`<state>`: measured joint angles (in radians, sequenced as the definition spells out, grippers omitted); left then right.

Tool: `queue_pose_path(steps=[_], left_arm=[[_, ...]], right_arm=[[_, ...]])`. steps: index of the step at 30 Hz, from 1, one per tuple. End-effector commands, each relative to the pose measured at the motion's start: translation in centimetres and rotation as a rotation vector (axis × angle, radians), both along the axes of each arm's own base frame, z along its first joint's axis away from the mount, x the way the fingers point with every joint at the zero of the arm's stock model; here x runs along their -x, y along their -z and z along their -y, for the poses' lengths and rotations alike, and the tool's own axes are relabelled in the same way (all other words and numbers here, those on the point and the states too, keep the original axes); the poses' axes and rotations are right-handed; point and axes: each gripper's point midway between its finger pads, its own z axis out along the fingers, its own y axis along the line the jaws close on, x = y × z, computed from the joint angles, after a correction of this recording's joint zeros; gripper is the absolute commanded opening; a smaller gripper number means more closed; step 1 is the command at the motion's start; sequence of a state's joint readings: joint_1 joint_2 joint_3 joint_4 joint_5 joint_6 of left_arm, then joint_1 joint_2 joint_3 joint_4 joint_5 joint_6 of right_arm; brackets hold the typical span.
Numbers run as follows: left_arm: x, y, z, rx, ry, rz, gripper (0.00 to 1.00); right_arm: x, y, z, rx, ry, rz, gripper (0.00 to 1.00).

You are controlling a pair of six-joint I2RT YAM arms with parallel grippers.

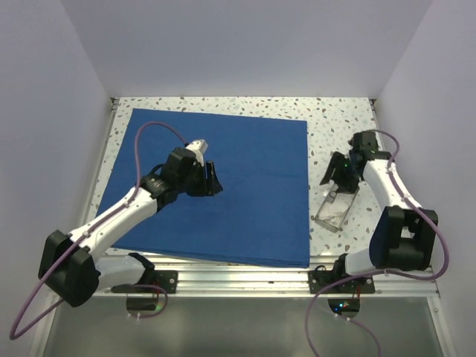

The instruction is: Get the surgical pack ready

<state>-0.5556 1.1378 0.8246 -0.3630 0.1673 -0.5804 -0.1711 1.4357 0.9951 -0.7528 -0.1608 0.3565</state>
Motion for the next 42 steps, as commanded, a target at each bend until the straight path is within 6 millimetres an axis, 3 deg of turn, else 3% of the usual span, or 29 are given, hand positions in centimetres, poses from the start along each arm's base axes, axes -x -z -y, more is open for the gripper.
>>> queue_pose_path(steps=[1,2,3,4,6,8,9,11,13,17,20,21,22,24,25,27,29,31,33,36,40,42], left_arm=[[-2.8,1.3,-2.7,-0.153,-0.21,-0.068,0.57],[-3.0,3.1,-3.7,-0.229,-0.25,-0.121,0.56],[-3.5,2.9,-3.6,-0.237,-0.265,-0.124,0.5],[-3.9,3.2,-3.9,-0.253,-0.29,-0.137,0.47],[-4.6,3.9,-5.2,-0.312,-0.353,-0.155,0.37],[-5.5,4.4,-6.3,-0.328,-0.411,-0.157,0.31],[-5.7,5.0,-6.8,-0.337,-0.429,-0.171,0.27],[-6.3,6.6,-8.3,-0.332,-0.476,-0.229,0.12],[-6.4,8.7,-9.7,-0.331,-0.507,-0.298,0.0],[-7.1,10.2,-10.9,-0.354,-0.543,-0.313,0.0],[-7.5,11.1,-11.9,-0.402,-0.584,-0.31,0.0],[-7.5,11.5,-12.2,-0.419,-0.591,-0.322,0.0],[-7.1,12.6,-12.8,-0.449,-0.6,-0.361,0.0],[-7.1,13.1,-12.9,-0.456,-0.598,-0.398,0.0],[-6.9,14.0,-13.1,-0.469,-0.584,-0.429,0.0],[-7.2,14.5,-13.1,-0.489,-0.578,-0.452,0.0],[-6.3,15.9,-12.9,-0.499,-0.544,-0.557,0.0],[-7.1,16.6,-12.4,-0.495,-0.516,-0.576,0.0],[-8.1,16.7,-12.3,-0.498,-0.517,-0.59,0.0],[-9.1,18.6,-12.1,-0.53,-0.478,-0.649,0.0],[-11.6,19.0,-11.6,-0.51,-0.474,-0.652,0.0],[-13.1,18.3,-11.5,-0.499,-0.487,-0.638,0.0]], right_arm=[[-4.6,-3.3,-4.6,-0.006,-0.163,0.146,0.64],[-4.8,-3.4,-7.9,-0.009,-0.259,0.15,0.64],[-6.2,-4.2,-9.1,0.009,-0.284,0.182,0.63],[-6.7,-2.9,-10.4,0.005,-0.307,0.148,0.62],[-8.5,-3.5,-13.8,-0.024,-0.381,0.186,0.61],[-9.6,-2.1,-16.3,-0.05,-0.43,0.167,0.57],[-10.8,-3.0,-17.2,-0.061,-0.445,0.199,0.56],[-11.5,-2.0,-19.1,-0.068,-0.49,0.181,0.52],[-12.8,-2.4,-20.1,-0.07,-0.511,0.205,0.49],[-13.8,-1.4,-21.6,-0.108,-0.518,0.207,0.31],[-14.0,-0.1,-22.3,-0.132,-0.509,0.204,0.08],[-14.1,0.7,-22.4,-0.133,-0.504,0.2,0.01],[-14.2,1.3,-22.5,-0.134,-0.495,0.188,0.0],[-14.4,1.5,-22.5,-0.117,-0.492,0.162,0.0],[-14.3,3.0,-22.3,-0.103,-0.492,0.112,0.0],[-14.4,3.4,-21.4,-0.048,-0.483,0.066,0.0],[-14.0,4.9,-20.5,-0.008,-0.467,0.023,0.0],[-13.6,6.5,-19.7,0.028,-0.444,-0.021,0.0],[-12.4,7.3,-18.7,0.058,-0.429,-0.085,0.0],[-11.2,8.1,-16.8,0.088,-0.386,-0.129,0.0],[-10.2,9.5,-13.7,0.095,-0.323,-0.201,0.0],[-10.1,9.3,-13.3,0.077,-0.323,-0.203,0.0]])
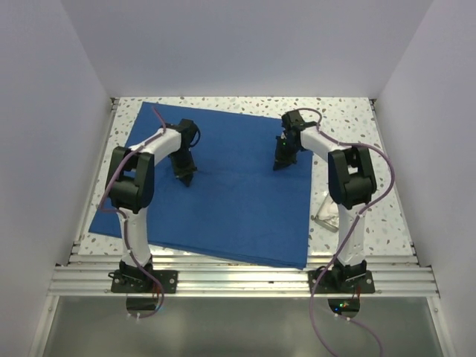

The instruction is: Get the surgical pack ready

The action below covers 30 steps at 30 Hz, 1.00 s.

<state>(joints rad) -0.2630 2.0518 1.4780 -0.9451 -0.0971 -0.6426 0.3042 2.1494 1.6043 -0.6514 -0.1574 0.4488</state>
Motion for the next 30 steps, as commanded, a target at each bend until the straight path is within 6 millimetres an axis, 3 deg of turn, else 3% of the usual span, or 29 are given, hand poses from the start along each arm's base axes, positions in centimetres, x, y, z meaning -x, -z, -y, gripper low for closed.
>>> queue_pose_path(steps=[1,5,6,8,9,10,11,12,14,17,22,26,30], left_arm=[[-3.8,3.8,-0.1,0.001,-0.027,0.067,0.0],[-5.0,1.1,-1.5,-0.025,-0.023,0.156,0.0],[-5.4,-0.3,-1.9,-0.036,0.0,0.188,0.0],[-5.3,-1.8,-2.4,-0.054,0.019,0.223,0.06],[-5.9,-3.8,-2.2,-0.035,0.044,0.292,0.1],[-5.1,-3.7,-1.9,-0.007,0.064,0.291,0.21],[-5.0,-4.2,-1.6,0.015,0.081,0.312,0.25],[-5.5,-5.6,-1.2,0.038,0.118,0.368,0.29],[-4.6,-5.8,-0.1,0.101,0.199,0.37,0.38],[-3.6,-6.8,1.9,0.225,0.279,0.408,0.44],[-3.3,-8.3,3.7,0.331,0.298,0.46,0.46],[-3.2,-8.4,4.1,0.354,0.305,0.451,0.46],[-2.8,-8.1,4.4,0.367,0.305,0.432,0.46]], right_arm=[[3.2,2.2,5.2,0.131,0.029,-0.145,0.0],[1.9,-3.3,5.8,0.157,0.017,-0.055,0.0],[1.7,-6.4,6.2,0.154,0.035,0.007,0.05],[2.5,-9.0,8.7,0.189,0.1,0.038,0.19],[2.8,-11.4,9.5,0.166,0.147,0.086,0.26],[3.4,-12.0,11.8,0.165,0.213,0.078,0.36],[4.4,-11.7,13.2,0.177,0.259,0.054,0.55],[5.0,-11.7,14.2,0.175,0.307,0.042,0.62],[7.2,-11.0,16.9,0.197,0.396,-0.021,0.78],[10.4,-9.6,21.4,0.231,0.555,-0.105,0.87],[13.8,-8.1,26.3,0.252,0.692,-0.109,0.75],[12.6,-6.2,27.0,0.211,0.617,-0.12,0.62],[12.2,-4.6,27.8,0.231,0.611,-0.132,0.56]])
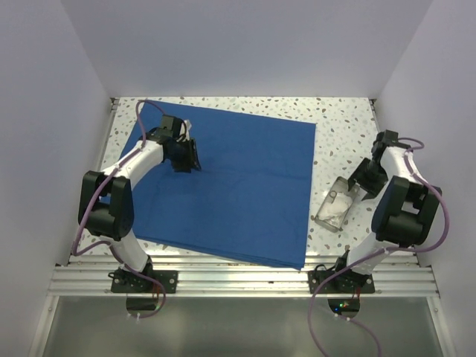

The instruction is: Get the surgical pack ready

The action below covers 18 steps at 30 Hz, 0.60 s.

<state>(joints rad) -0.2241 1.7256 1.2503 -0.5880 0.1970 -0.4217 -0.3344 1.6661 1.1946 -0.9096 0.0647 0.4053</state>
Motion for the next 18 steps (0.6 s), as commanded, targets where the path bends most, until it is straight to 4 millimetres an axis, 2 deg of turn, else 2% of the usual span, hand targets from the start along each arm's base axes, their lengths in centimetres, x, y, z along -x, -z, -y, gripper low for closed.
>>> queue_pose_path(steps=[1,3,4,6,12,14,17,18], left_arm=[[-0.5,-0.9,0.7,0.029,0.044,0.042,0.46],[-0.4,-1.0,0.4,0.01,0.038,0.038,0.45],[-0.4,-1.0,0.3,0.005,0.036,0.037,0.45],[-0.4,-1.3,0.0,-0.005,0.027,0.04,0.45],[-0.3,-2.4,-0.3,-0.018,0.011,0.047,0.44],[-0.2,-2.4,-0.3,-0.019,0.009,0.045,0.44],[-0.3,-2.6,-0.3,-0.017,0.007,0.047,0.44],[-0.3,-2.6,-0.3,-0.016,0.007,0.045,0.44]], right_arm=[[-2.1,0.8,0.7,0.012,-0.045,0.054,0.5],[-2.2,2.2,0.8,-0.005,-0.041,0.031,0.44],[-2.3,2.7,0.8,-0.012,-0.04,0.027,0.36],[-2.7,3.8,0.8,-0.027,-0.043,0.018,0.31],[-2.4,5.1,0.2,-0.067,-0.037,-0.021,0.09],[-2.2,5.3,0.1,-0.073,-0.032,-0.033,0.01],[-2.4,4.1,-0.2,-0.093,-0.025,-0.035,0.0],[-2.5,3.0,0.0,-0.085,-0.021,-0.04,0.0]])
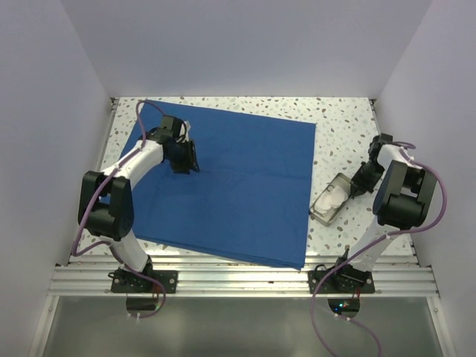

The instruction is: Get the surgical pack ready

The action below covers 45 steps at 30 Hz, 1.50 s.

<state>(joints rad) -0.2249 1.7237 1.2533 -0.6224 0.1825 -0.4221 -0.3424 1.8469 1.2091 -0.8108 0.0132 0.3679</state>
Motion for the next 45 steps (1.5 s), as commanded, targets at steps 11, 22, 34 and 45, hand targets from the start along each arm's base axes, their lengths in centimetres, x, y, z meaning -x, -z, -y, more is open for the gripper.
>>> queue_pose_path(steps=[11,22,34,45], left_arm=[[-1.1,-2.9,0.0,-0.002,0.001,0.07,0.43],[-0.7,-6.3,-3.6,-0.14,-0.129,0.134,0.46],[1.3,-6.6,-4.6,-0.163,-0.149,0.128,0.46],[1.8,-6.2,-4.8,-0.17,-0.136,0.124,0.46]], right_arm=[[-4.1,-11.4,-2.7,0.053,-0.053,0.094,0.0],[-8.9,-9.0,-19.6,-0.124,-0.02,0.167,0.0],[-9.7,-3.3,-33.9,-0.133,0.106,0.089,0.0],[-8.0,-1.8,-35.7,-0.014,0.14,-0.009,0.0]])
